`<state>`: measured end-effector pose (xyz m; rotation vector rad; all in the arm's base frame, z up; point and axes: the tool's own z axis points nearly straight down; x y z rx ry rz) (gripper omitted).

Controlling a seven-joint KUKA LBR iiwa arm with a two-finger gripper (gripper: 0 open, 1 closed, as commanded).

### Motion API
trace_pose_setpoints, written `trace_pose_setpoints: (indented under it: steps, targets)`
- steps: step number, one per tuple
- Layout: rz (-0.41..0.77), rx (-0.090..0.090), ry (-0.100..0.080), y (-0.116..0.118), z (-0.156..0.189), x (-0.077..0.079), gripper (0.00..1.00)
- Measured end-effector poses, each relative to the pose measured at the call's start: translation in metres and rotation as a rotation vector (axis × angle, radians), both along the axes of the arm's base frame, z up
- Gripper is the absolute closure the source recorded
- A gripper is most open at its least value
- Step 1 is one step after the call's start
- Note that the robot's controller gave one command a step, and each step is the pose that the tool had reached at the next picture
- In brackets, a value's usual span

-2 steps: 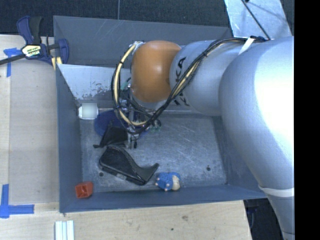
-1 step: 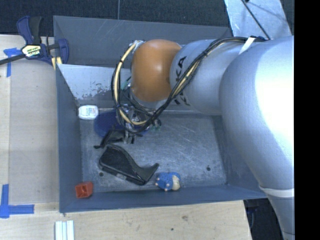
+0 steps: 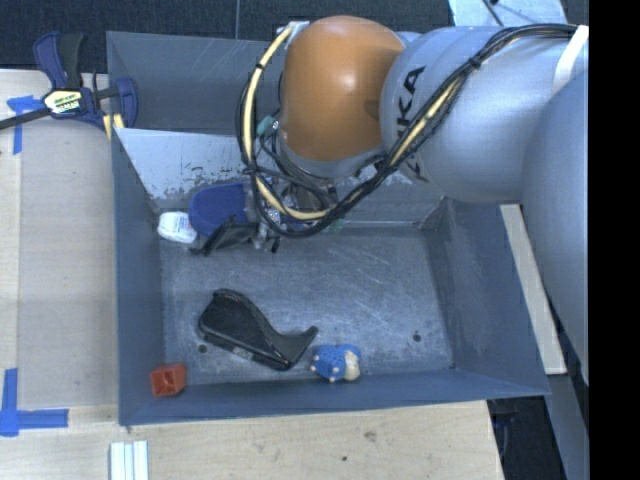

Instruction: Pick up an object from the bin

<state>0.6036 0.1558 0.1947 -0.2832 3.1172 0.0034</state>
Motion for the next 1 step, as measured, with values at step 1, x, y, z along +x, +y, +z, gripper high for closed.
trace_pose_setpoints:
  steps: [1]
  targets:
    - [0.216,-0.005,0.000,-0.0595,0.1143,-0.0195,1.00]
